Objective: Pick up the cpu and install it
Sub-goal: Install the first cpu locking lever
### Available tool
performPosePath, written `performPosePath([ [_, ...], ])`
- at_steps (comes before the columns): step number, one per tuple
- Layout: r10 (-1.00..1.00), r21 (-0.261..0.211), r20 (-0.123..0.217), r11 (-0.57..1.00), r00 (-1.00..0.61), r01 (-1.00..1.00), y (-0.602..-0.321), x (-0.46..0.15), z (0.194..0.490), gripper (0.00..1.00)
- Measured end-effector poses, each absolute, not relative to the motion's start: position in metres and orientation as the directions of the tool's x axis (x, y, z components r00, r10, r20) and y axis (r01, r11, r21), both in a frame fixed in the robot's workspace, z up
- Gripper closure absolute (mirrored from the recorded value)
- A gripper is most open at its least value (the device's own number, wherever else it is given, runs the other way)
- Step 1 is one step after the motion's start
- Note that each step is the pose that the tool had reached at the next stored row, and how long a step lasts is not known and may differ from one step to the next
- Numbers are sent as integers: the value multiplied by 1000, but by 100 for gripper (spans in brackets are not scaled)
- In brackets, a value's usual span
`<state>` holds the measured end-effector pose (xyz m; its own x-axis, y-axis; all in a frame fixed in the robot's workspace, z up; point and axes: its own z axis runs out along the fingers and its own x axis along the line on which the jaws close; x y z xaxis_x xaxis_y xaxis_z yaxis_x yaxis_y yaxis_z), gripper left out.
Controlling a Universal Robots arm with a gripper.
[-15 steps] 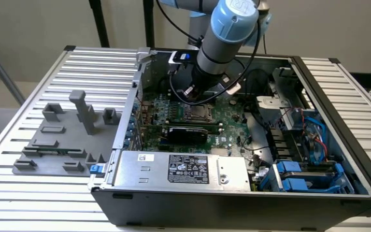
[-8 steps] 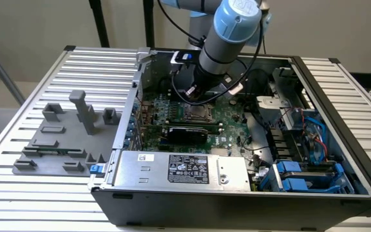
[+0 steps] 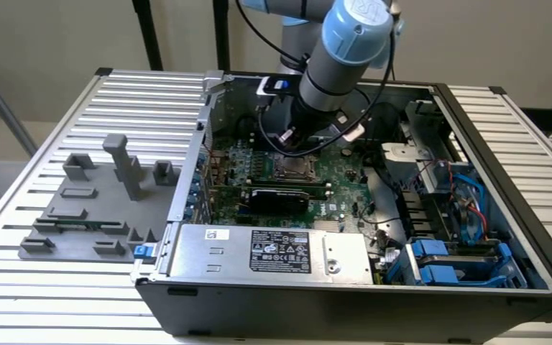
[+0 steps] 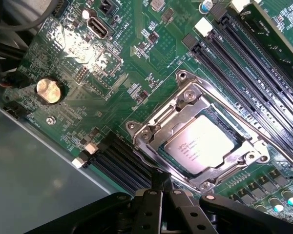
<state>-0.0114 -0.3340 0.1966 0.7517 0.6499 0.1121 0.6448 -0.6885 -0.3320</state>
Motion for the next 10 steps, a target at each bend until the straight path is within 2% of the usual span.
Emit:
performPosePath([
  [10,650,-332,112,-689,752,645,-335,-8,195,89],
])
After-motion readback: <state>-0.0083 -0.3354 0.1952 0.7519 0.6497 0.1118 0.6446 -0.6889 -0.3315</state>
